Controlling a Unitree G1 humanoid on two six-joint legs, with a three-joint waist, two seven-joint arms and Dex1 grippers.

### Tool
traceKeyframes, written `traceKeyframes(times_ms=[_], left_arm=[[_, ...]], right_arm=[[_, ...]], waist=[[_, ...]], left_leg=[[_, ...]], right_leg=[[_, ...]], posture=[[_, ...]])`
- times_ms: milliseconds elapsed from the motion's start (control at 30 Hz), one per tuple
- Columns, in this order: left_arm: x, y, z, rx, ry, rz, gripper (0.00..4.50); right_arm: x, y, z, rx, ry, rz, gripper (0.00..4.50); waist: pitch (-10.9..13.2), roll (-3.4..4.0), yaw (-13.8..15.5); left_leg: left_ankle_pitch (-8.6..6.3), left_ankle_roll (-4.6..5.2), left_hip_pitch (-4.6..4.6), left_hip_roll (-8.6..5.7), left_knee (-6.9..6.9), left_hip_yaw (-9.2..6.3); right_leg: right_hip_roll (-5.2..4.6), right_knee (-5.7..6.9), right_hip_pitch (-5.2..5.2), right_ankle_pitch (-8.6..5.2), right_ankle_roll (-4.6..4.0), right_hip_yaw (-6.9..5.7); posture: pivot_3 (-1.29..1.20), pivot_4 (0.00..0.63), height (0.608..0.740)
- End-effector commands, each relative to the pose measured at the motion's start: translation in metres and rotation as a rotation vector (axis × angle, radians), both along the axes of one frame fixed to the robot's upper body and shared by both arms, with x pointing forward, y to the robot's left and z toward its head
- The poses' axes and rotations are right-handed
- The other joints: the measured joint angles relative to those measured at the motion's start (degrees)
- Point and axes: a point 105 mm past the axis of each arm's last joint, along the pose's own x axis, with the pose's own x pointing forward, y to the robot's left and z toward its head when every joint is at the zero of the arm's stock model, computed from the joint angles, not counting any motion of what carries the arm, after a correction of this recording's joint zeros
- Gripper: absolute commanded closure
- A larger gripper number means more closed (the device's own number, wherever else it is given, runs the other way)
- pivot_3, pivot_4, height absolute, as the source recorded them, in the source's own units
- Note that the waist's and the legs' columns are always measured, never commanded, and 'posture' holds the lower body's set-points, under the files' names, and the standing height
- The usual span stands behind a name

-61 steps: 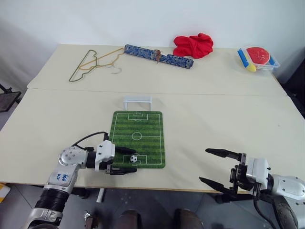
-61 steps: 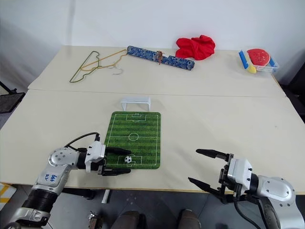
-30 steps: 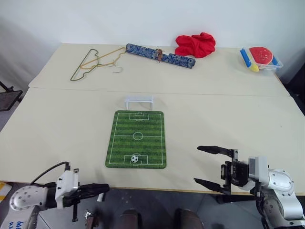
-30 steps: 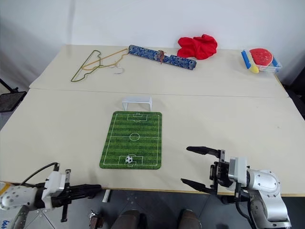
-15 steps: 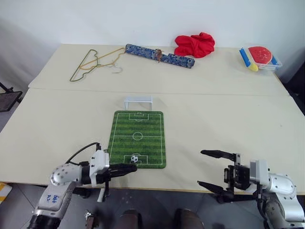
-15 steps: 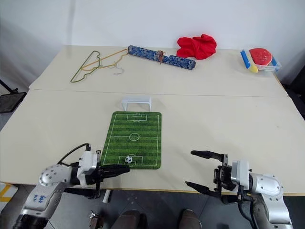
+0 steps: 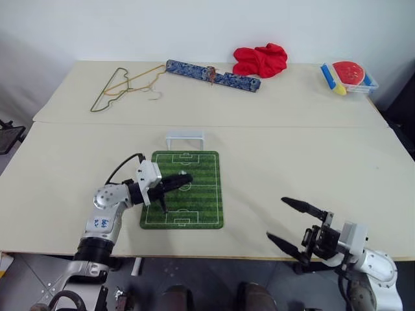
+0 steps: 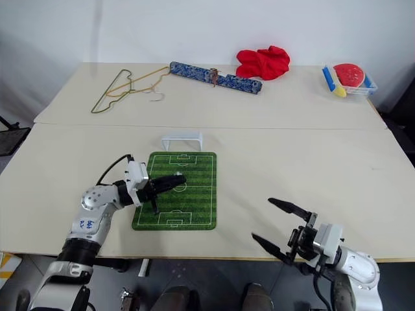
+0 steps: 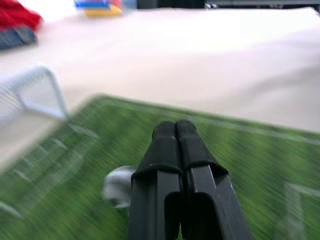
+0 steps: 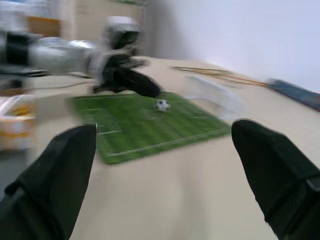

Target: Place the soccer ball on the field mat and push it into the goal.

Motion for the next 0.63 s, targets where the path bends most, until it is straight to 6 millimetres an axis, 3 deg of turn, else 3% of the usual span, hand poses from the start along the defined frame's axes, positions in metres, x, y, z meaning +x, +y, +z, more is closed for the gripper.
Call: traceKeyframes(times_ms=[33, 167, 267, 500, 633], left_arm=[[-0.009, 0.014, 0.005, -0.019, -0.024, -0.004, 4.48], [-0.035, 0.049, 0.003, -0.013, 0.034, 0.036, 4.48], [-0.045, 0.078, 0.008, -0.024, 0.04, 0.16, 4.48], [-0.072, 0.168, 0.014, -0.069, 0.043, 0.639, 4.48], [-0.084, 0.183, 0.018, -0.088, 0.022, 0.724, 4.48]], right_arm=[[0.01, 0.002, 0.017, 0.035, -0.054, -0.071, 0.0], [0.018, 0.012, 0.028, 0.048, -0.086, -0.073, 0.0], [0.026, 0.012, 0.035, 0.051, -0.104, -0.077, 0.0], [0.04, 0.009, 0.046, 0.026, -0.103, -0.035, 0.0], [0.045, 0.007, 0.049, 0.017, -0.106, -0.028, 0.0]], waist=[[0.0, 0.0, -0.45], [0.01, 0.0, -1.34], [0.02, 0.01, -1.01], [0.03, 0.02, -0.84], [0.03, 0.01, -0.79]], left_leg=[[0.0, 0.0, -0.01, 0.0, -0.01, 0.01], [0.0, 0.0, 0.0, 0.04, -0.03, 0.0], [0.0, -0.01, -0.01, 0.08, 0.01, -0.03], [-0.03, 0.0, -0.01, 0.04, 0.01, -0.11], [-0.03, -0.01, -0.01, 0.05, 0.0, -0.12]], right_leg=[[0.0, 0.0, -0.01, 0.0, 0.0, 0.01], [0.01, 0.03, -0.05, -0.01, -0.01, 0.06], [0.03, 0.05, -0.05, -0.01, -0.02, 0.06], [-0.03, 0.01, 0.0, -0.01, -0.02, 0.03], [-0.02, 0.01, 0.0, -0.01, -0.03, 0.01]], posture=[[0.0, 0.15, 0.74], [0.0, 0.15, 0.74], [0.0, 0.15, 0.74], [0.0, 0.15, 0.74], [0.0, 0.15, 0.74]])
